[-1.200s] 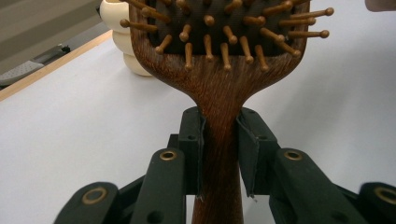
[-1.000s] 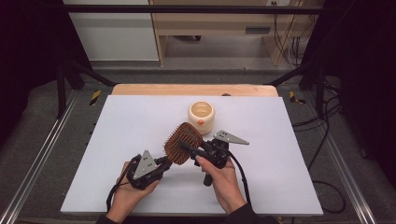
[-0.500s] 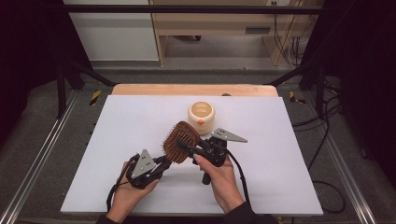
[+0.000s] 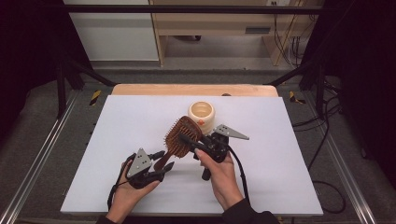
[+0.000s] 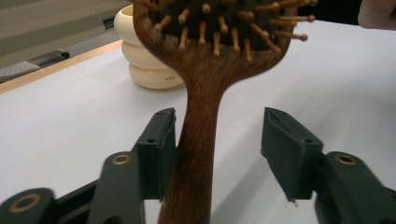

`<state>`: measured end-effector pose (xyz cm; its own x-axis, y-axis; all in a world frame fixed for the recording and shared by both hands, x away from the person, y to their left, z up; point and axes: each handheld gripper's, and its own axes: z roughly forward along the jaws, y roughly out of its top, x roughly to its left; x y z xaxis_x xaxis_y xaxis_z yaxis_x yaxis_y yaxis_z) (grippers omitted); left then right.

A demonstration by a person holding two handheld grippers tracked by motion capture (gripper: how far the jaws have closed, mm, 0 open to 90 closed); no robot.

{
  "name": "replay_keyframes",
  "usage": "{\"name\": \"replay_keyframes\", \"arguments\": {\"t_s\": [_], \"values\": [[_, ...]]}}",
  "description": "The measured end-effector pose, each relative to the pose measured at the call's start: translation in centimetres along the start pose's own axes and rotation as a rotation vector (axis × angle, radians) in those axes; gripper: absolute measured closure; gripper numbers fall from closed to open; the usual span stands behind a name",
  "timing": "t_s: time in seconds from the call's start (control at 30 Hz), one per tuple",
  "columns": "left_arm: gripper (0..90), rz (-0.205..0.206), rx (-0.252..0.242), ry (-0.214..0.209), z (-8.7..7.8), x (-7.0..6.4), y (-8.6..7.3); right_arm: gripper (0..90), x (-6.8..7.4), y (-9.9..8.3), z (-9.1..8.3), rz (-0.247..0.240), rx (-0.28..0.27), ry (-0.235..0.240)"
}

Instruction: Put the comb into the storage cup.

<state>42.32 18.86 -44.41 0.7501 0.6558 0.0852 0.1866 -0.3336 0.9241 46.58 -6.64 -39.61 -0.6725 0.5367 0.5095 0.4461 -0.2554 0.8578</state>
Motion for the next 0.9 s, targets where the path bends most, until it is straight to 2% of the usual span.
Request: {"name": "replay_keyframes", "arguments": {"t_s": [0.3,0.5,0.63,0.9], "values": [[24.3,-0.017,-0.060,0.031,-0.8,0.2,0.2,53.8,-0.5,1.3,-0.7,0.006,-0.028,-0.021],[12.5,-0.050,-0.081,0.071,-1.7,0.7,0.2,53.8,-0.8,1.6,-1.0,0.004,-0.037,-0.032],[7.8,-0.043,-0.095,0.103,-2.4,1.0,0.0,53.7,-1.0,1.7,-1.1,0.006,-0.036,-0.037],[4.3,-0.073,-0.120,0.138,-3.6,2.0,-0.4,53.6,-1.3,2.0,-1.3,0.005,-0.040,-0.054]]}}
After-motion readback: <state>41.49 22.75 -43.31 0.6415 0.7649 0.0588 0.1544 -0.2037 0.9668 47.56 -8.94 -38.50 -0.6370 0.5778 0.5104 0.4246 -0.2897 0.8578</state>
